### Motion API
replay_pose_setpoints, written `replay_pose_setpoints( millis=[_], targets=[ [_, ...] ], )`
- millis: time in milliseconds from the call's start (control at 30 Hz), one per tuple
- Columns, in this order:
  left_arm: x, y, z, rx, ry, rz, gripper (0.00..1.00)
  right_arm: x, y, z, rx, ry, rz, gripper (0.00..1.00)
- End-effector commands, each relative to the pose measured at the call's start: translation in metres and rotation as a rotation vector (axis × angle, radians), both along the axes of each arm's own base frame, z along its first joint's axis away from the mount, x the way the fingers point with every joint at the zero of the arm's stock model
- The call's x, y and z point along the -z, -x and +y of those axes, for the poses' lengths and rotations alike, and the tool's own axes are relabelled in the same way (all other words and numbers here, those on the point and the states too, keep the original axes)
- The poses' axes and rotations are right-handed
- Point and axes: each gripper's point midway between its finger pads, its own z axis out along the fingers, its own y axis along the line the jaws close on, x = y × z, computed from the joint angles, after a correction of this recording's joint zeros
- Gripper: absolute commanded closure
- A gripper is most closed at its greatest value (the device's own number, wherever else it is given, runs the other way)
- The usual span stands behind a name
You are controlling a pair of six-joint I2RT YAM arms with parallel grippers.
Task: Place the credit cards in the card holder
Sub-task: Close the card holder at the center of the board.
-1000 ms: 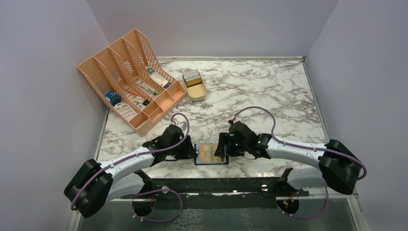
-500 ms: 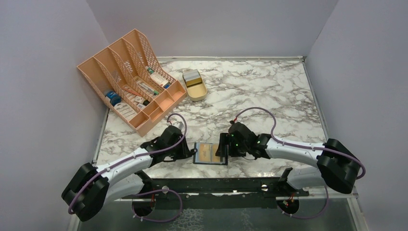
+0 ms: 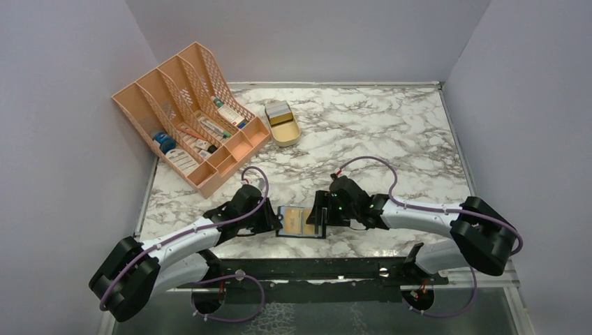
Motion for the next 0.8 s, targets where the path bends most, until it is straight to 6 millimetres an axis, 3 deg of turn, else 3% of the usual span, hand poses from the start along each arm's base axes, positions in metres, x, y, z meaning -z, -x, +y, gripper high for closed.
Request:
replay_pose_setpoints(
  millis=[0,367,767],
  targets=[
    [-0.003,0.008,-0.015,0.029,0.102,0.03,0.72,0.002,0.009,0.004,-0.004,-0.054,0.042,0.23],
    [-0.008,0.003,-0.019,0.016,0.138,0.002,0.72,-0.049,0.007,0.019,-0.003,-0.264,-0.037,0.23],
    [-0.008,-0.001,-0.026,0.034,0.135,0.015,0.72,-0.071,0.013,0.034,-0.057,-0.385,-0.041,0.24]
  ],
)
